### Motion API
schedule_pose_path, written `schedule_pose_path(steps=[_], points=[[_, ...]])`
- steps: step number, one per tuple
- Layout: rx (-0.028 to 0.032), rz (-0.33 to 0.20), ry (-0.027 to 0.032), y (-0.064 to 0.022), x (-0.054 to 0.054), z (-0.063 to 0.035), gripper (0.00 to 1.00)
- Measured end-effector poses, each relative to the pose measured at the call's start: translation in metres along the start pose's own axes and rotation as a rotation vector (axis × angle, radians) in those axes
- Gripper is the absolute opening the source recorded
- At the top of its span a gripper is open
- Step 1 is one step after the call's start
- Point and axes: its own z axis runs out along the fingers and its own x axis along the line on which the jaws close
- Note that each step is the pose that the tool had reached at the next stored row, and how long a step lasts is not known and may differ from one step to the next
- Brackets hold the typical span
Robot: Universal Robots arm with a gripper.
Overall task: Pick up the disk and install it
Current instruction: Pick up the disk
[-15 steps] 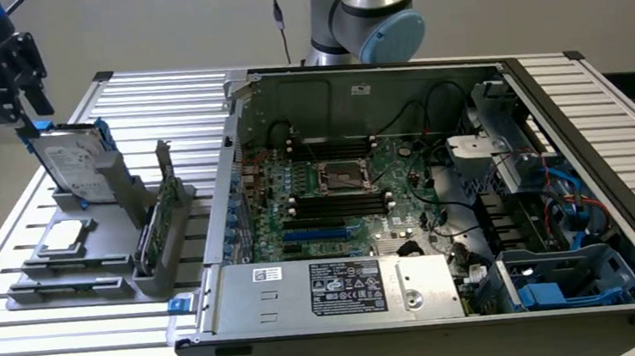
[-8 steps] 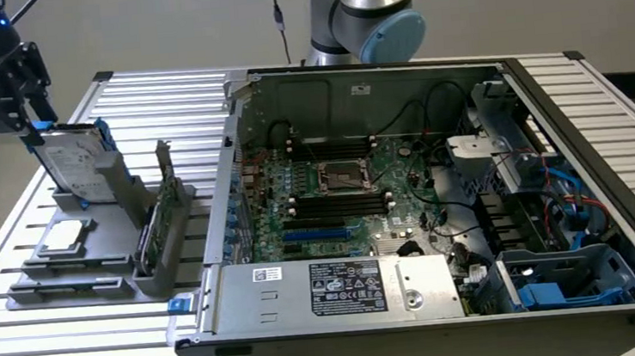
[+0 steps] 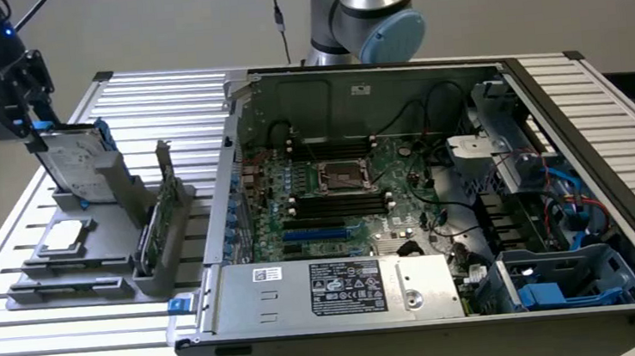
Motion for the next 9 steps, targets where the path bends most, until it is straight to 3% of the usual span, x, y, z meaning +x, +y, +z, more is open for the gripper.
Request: schedule_pose_path(steps=[9], points=[[0.0003, 0.000, -0.0001, 0.0004, -0.0020, 0.0047, 0.56]])
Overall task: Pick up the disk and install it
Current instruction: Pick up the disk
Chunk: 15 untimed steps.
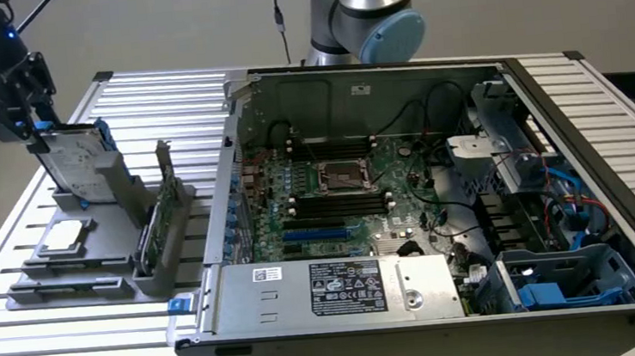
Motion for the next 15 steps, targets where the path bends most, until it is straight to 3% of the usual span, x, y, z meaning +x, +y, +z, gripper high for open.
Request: schedule_pose_path(steps=[15], points=[[-0.0001, 0.003, 0.0000, 0.0024, -0.0024, 0.0067, 0.56]])
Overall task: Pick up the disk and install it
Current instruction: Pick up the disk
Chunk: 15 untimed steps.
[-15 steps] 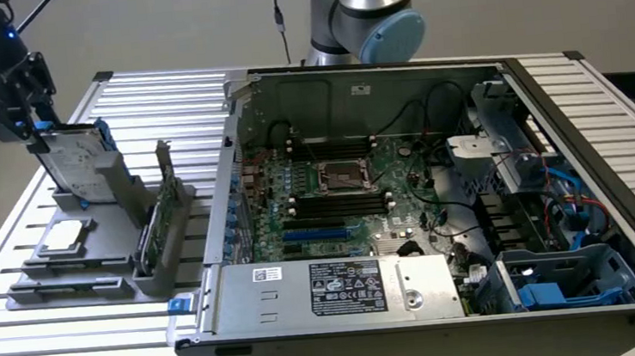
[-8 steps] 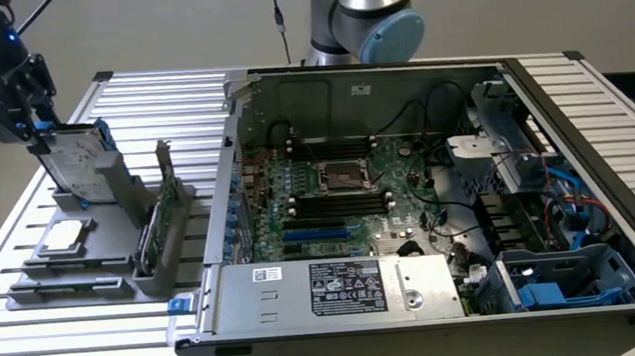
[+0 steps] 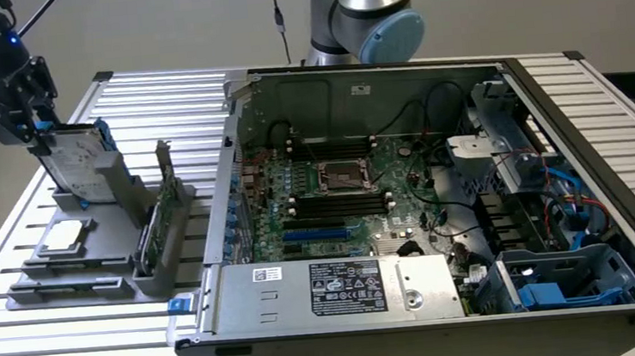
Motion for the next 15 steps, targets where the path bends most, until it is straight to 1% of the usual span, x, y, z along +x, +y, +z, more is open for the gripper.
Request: schedule_pose_path(steps=[15], points=[[0.0003, 0.038, -0.0006, 0.0002, 0.0000, 0.0018, 0.56]])
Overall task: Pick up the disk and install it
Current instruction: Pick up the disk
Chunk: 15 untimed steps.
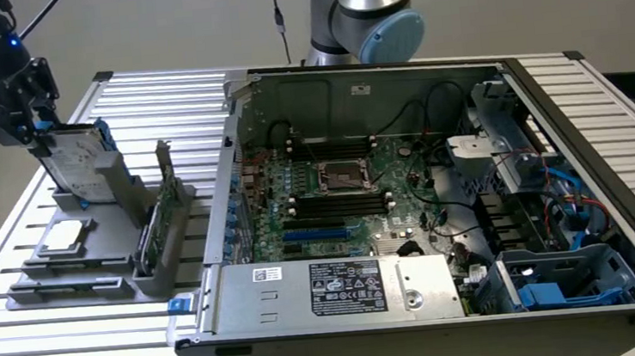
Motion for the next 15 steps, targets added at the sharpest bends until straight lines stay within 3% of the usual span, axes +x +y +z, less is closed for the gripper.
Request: schedule_pose_path(steps=[3, 6, 15], points=[[0.0002, 0.008, -0.0002, 0.0000, 0.0000, 0.0002, 0.54], [0.0002, 0.014, -0.0003, -0.0001, 0.0001, 0.0002, 0.41], [-0.0013, 0.031, -0.0012, -0.0006, 0.0028, 0.0002, 0.41]])
